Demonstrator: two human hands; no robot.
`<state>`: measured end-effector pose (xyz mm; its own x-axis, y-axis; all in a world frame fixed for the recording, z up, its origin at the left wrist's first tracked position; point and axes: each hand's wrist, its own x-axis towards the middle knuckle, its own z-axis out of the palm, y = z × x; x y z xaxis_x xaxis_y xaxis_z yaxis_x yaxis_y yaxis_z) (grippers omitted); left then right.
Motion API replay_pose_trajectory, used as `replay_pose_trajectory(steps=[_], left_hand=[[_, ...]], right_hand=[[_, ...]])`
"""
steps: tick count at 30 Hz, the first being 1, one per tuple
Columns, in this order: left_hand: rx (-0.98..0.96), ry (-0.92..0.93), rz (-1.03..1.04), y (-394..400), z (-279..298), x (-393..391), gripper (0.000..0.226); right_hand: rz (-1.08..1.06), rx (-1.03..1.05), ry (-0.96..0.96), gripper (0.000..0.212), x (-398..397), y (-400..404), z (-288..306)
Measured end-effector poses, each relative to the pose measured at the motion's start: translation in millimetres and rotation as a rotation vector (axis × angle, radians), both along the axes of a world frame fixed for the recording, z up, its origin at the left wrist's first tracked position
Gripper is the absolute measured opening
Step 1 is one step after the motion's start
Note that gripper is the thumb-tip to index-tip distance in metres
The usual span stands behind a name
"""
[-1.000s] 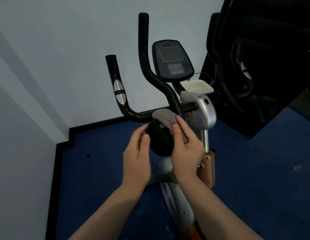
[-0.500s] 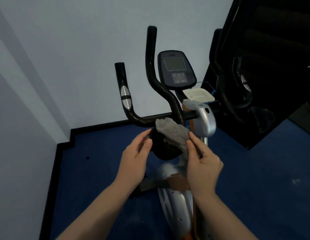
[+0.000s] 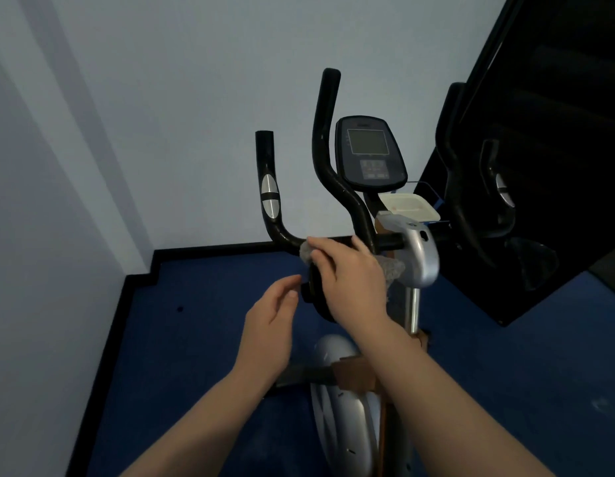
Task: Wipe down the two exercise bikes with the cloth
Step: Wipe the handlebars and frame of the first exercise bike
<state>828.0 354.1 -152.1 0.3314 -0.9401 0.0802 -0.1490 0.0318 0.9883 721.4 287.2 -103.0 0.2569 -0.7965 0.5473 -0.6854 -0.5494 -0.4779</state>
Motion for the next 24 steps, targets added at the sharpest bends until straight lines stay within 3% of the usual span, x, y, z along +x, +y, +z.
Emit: replay_pose_trajectory(steps=[8, 15, 21, 24], left_hand=[[-0.043, 0.049, 0.056, 0.6, 4.1, -2.9, 0.028], [-0.092, 0.079, 0.027, 7.7, 6.5, -4.8, 0.032], [-0.133, 0.088, 0.052, 7.6, 9.7, -11.1, 0.037], [-0.117, 0.084, 0.069, 5.8, 11.6, -15.9, 0.034]], right_hand=[[0.394, 0.026, 0.029, 0.025, -21.5, 18.1, -9.4], [0.575, 0.012, -0.021, 0.029, -44.0, 14.9, -20.5], [0.569, 0.198, -0.002, 0.026, -74.6, 18.5, -24.3], [0.46, 0.373, -0.137, 0.023, -87.8, 19.3, -12.6]])
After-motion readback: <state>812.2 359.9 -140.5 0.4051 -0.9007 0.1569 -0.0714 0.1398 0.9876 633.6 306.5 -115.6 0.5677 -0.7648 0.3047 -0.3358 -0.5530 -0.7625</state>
